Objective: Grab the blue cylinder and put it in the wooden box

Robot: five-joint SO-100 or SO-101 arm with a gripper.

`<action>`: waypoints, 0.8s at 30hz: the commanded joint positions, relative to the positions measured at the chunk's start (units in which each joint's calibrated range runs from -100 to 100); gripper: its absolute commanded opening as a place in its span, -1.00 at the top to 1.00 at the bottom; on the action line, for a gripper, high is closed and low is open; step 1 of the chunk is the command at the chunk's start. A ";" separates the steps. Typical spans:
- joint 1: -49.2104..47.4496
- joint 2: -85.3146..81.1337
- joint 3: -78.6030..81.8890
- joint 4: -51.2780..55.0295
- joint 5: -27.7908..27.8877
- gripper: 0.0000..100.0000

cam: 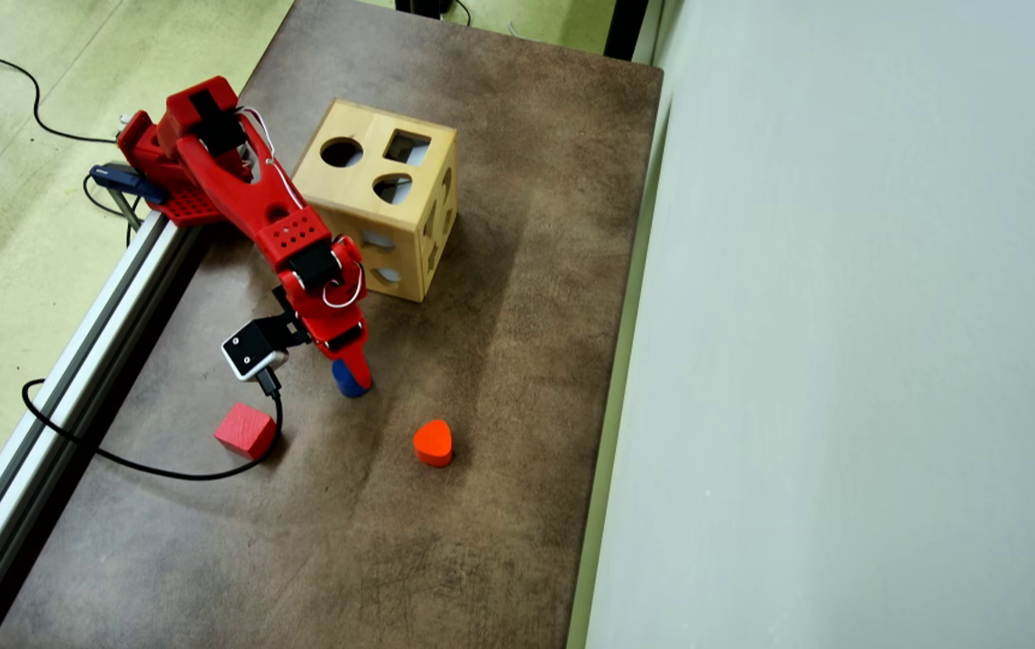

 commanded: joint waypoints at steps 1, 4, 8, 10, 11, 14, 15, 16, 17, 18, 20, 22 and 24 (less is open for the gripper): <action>0.03 0.63 -4.45 -0.47 0.34 0.26; 0.03 0.97 -5.07 -0.55 0.34 0.26; 0.03 2.67 -5.25 -0.55 0.34 0.26; 0.03 3.69 -5.25 -0.87 0.34 0.26; 0.03 3.95 -5.25 -1.59 0.34 0.26; 0.10 4.37 -5.25 -4.17 0.34 0.26; 0.25 4.37 -5.25 -4.65 0.34 0.26; 0.40 4.37 -5.25 -4.89 0.34 0.26; 0.55 4.37 -5.25 -4.89 0.34 0.26; 0.55 4.37 -5.25 -4.89 0.34 0.26; 0.55 4.37 -5.25 -4.89 0.34 0.26; 0.55 4.37 -5.25 -4.89 0.34 0.26; 0.55 4.37 -5.25 -4.89 0.34 0.26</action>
